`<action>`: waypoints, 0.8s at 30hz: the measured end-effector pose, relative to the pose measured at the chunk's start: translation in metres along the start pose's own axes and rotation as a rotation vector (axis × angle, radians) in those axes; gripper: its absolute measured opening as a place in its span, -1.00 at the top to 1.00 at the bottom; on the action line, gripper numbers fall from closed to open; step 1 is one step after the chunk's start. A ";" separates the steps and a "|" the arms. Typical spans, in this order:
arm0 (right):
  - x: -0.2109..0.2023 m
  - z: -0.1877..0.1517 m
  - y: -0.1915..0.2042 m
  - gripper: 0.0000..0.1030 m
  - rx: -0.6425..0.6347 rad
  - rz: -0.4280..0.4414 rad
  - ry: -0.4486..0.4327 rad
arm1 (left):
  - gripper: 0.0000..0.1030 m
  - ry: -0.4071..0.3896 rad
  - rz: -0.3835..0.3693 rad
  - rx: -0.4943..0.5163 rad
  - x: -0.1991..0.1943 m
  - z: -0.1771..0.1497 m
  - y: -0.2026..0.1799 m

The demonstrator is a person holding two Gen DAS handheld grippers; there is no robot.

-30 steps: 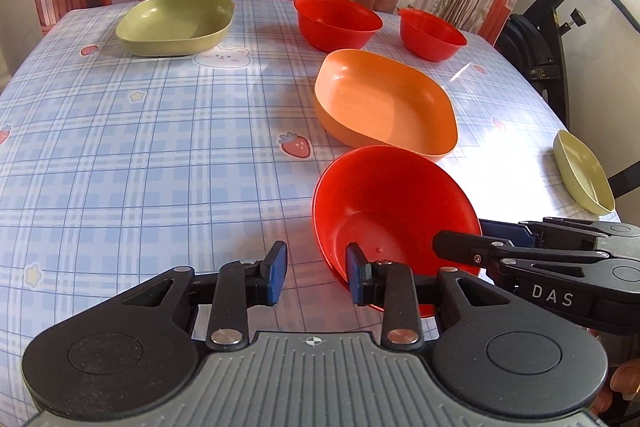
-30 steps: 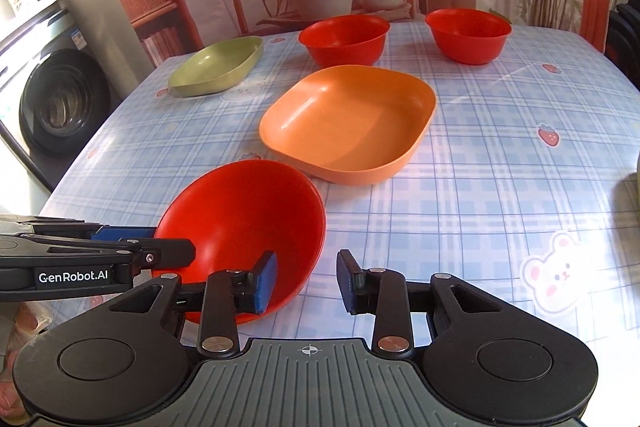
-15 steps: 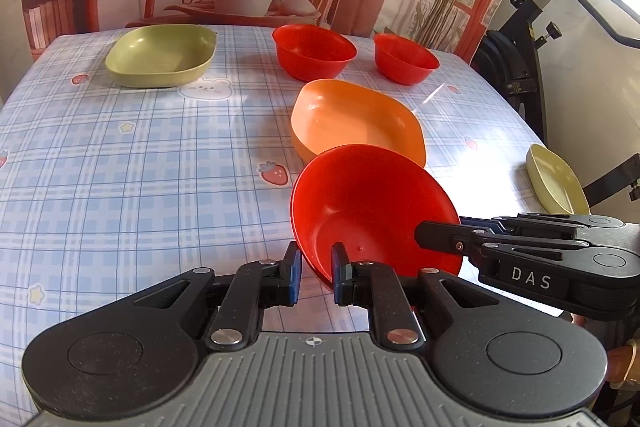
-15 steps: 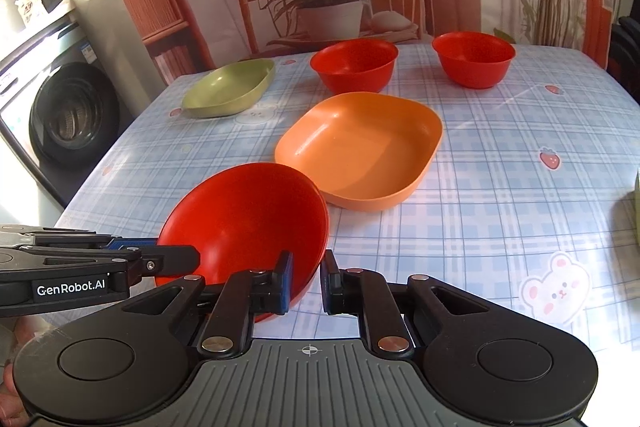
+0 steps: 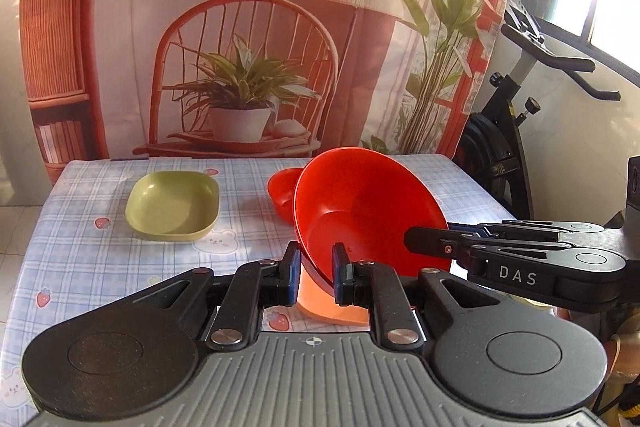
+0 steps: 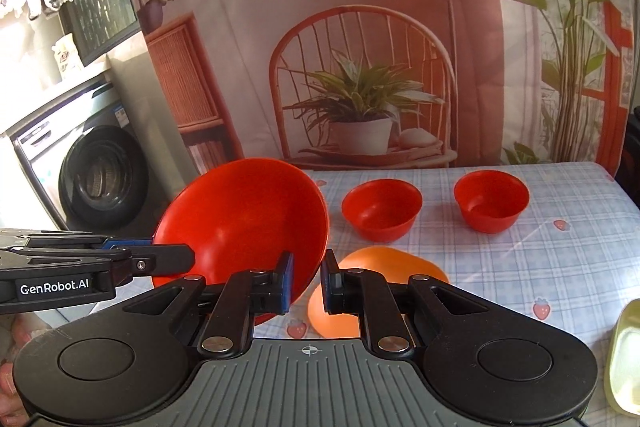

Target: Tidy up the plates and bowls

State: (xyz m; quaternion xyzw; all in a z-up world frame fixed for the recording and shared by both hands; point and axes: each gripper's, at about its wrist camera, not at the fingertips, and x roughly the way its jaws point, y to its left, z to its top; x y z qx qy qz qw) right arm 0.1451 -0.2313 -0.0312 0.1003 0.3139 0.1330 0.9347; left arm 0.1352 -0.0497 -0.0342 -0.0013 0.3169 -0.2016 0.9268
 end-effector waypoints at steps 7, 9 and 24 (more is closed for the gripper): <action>0.015 0.030 -0.006 0.74 -0.023 -0.008 -0.055 | 0.67 -0.051 0.002 0.011 0.011 0.029 0.000; 0.023 0.033 -0.009 0.74 -0.024 -0.010 -0.056 | 0.67 -0.044 0.002 0.010 0.018 0.031 0.004; 0.125 0.020 -0.061 0.74 0.062 -0.032 0.108 | 0.67 0.178 -0.021 -0.016 0.131 0.031 0.043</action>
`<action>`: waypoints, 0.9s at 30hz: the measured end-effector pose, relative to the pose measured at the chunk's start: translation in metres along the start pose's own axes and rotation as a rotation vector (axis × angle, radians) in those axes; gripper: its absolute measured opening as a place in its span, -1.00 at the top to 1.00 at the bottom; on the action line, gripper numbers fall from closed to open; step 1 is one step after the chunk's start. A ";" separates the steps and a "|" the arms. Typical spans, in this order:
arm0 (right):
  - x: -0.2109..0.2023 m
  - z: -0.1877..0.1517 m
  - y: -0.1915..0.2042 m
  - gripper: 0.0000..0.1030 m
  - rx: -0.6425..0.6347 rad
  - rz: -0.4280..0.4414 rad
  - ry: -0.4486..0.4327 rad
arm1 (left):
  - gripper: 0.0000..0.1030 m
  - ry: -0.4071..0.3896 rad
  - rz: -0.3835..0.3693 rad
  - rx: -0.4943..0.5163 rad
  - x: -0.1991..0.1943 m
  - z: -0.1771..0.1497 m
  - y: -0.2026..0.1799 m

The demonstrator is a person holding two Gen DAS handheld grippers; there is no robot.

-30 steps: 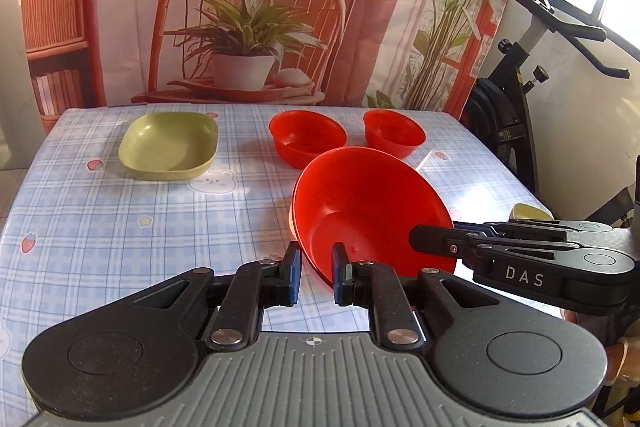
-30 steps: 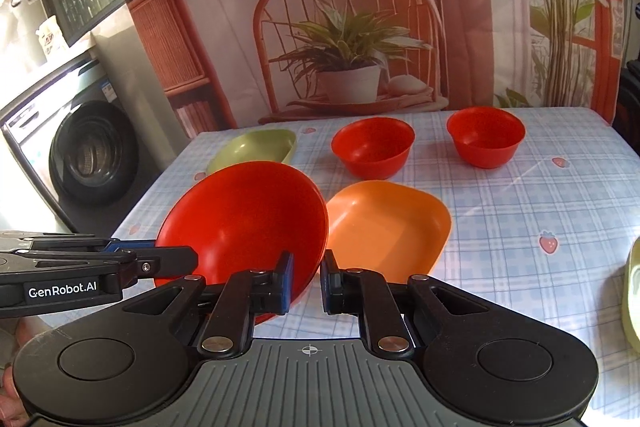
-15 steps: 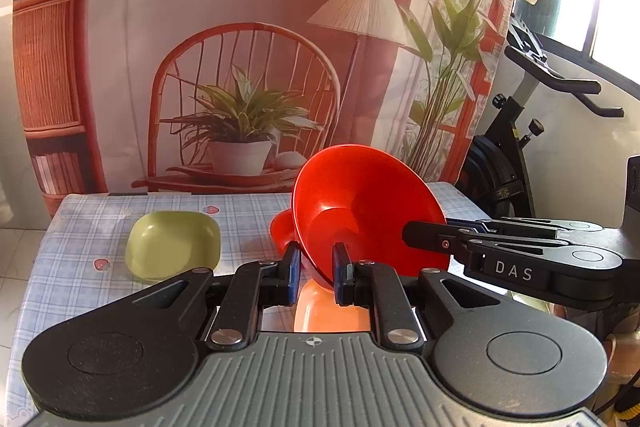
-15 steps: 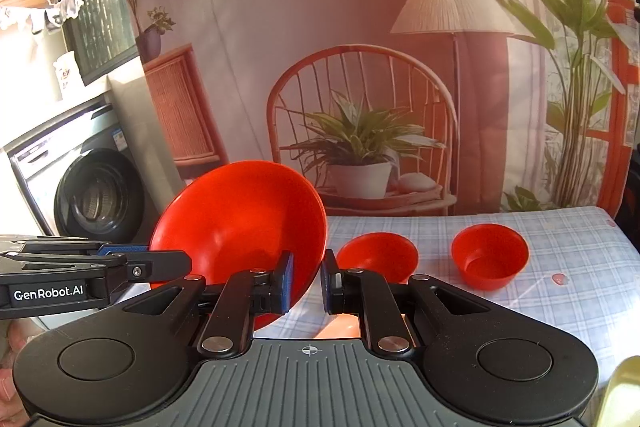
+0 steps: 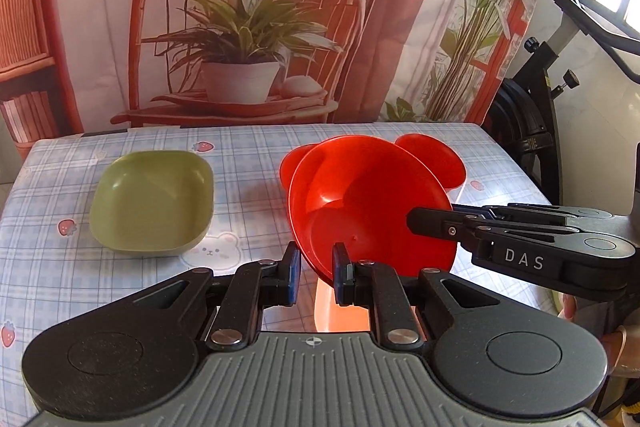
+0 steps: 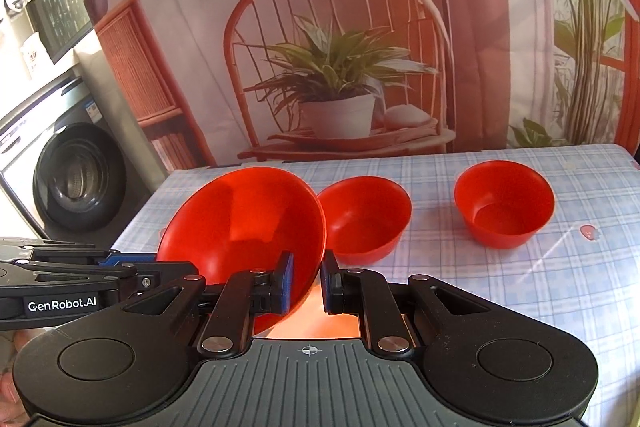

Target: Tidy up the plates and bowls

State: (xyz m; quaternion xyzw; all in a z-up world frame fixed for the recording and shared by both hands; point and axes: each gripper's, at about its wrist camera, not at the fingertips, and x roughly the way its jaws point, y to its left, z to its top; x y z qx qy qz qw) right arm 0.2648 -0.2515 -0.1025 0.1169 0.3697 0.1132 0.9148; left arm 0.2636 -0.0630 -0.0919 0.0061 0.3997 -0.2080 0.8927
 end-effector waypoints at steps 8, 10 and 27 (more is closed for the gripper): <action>0.066 0.030 -0.038 0.73 0.046 -0.070 0.036 | 0.67 0.008 -0.017 0.005 0.067 0.046 0.010; 0.082 0.033 -0.048 0.73 0.063 -0.082 0.047 | 0.67 0.018 -0.019 0.009 0.082 0.054 0.010; 0.124 0.031 -0.067 0.72 0.100 -0.076 0.101 | 0.66 0.097 0.033 0.073 0.136 0.057 0.013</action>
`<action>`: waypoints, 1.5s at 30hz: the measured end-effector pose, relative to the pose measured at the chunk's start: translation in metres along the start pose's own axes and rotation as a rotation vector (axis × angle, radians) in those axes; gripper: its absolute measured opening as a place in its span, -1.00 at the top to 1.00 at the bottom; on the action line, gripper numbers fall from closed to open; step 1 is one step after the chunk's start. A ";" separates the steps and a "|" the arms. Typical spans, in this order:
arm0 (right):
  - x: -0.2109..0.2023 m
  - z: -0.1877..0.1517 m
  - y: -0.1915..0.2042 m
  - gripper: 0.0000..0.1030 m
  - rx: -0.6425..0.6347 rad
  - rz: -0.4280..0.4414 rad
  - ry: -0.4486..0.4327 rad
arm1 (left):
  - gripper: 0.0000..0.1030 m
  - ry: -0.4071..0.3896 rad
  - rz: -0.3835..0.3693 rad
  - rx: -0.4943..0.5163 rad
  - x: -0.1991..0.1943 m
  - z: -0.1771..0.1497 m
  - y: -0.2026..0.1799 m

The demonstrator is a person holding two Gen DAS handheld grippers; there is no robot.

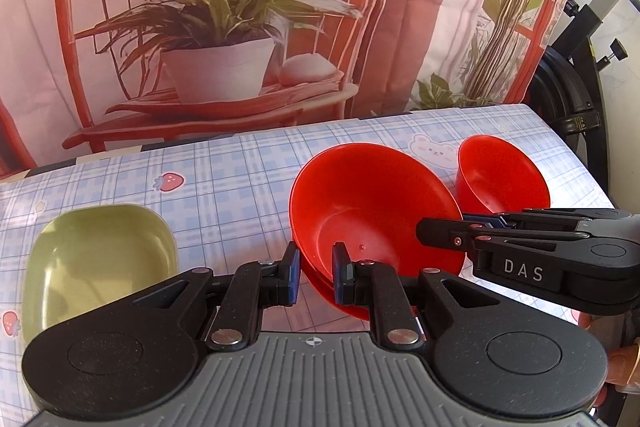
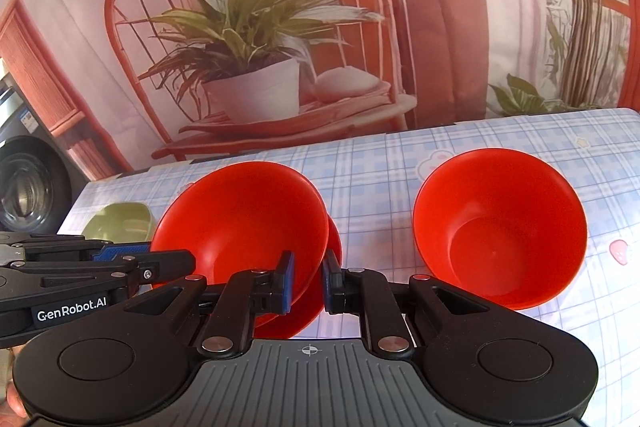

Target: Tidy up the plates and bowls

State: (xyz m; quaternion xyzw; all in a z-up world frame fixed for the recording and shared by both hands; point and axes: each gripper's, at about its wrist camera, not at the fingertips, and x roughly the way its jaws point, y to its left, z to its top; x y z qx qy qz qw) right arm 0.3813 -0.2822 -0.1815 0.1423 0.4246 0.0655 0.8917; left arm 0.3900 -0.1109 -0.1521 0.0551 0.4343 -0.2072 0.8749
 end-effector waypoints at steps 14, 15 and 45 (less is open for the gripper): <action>-0.040 0.007 -0.018 0.42 -0.042 -0.002 -0.135 | 0.35 -0.064 0.086 -0.001 -0.012 0.012 -0.004; -0.044 0.007 -0.024 0.40 -0.042 -0.006 -0.151 | 0.34 -0.086 0.078 -0.005 -0.014 0.015 -0.007; -0.051 -0.045 -0.125 0.79 0.199 -0.204 -0.290 | 0.31 -0.029 -0.125 0.058 0.077 0.032 -0.108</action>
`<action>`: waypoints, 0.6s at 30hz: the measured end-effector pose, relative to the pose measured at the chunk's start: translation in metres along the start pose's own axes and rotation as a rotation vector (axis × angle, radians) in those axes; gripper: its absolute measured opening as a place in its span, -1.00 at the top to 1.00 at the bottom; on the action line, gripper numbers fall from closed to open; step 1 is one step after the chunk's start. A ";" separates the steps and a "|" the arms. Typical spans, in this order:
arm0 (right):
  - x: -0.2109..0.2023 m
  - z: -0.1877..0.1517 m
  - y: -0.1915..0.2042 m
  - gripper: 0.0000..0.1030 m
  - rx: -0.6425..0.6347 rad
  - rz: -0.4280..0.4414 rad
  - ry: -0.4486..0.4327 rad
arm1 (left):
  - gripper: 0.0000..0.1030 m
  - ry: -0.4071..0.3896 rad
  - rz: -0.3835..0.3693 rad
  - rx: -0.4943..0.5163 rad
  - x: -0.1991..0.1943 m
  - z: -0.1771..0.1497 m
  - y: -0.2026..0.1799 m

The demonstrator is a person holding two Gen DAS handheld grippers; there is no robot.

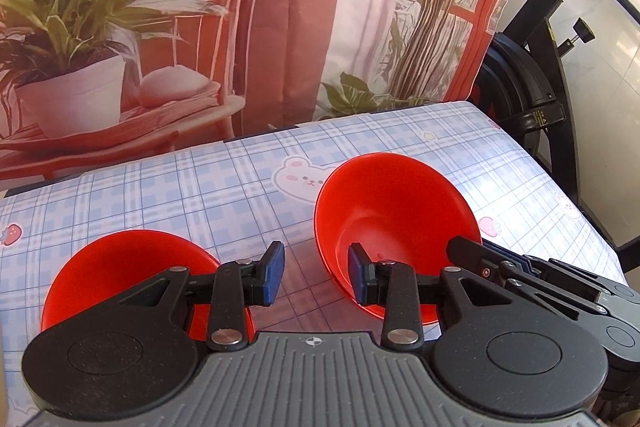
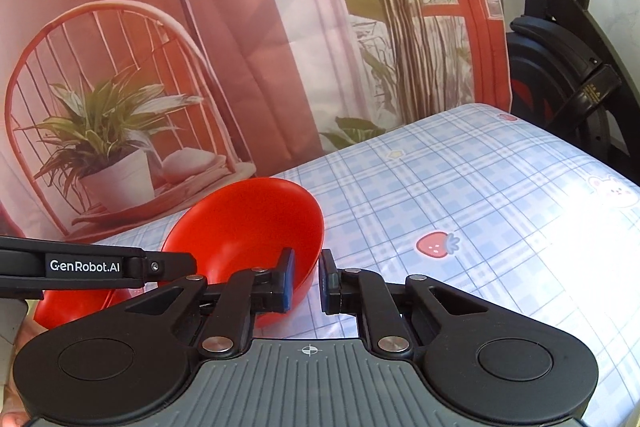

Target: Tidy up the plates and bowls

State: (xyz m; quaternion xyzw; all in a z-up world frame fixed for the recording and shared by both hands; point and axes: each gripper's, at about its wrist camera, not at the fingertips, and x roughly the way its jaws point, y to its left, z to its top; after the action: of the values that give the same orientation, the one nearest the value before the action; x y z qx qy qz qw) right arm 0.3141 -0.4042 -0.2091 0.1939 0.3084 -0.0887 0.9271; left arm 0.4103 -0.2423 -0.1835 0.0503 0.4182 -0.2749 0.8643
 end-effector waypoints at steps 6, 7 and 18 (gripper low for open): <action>-0.004 -0.002 0.001 0.81 0.013 0.009 0.008 | 0.78 0.013 -0.037 -0.001 -0.003 -0.002 0.000; -0.005 -0.003 0.001 0.81 0.017 0.012 0.010 | 0.78 0.011 -0.033 0.005 -0.005 -0.003 -0.001; -0.039 -0.003 0.021 0.80 0.014 0.034 0.000 | 0.77 -0.044 -0.010 0.055 -0.050 -0.013 -0.001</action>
State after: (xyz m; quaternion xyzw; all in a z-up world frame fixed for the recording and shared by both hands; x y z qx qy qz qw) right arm 0.2874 -0.3817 -0.1810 0.2057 0.3045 -0.0750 0.9270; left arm 0.3762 -0.2173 -0.1543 0.0660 0.3917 -0.2918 0.8701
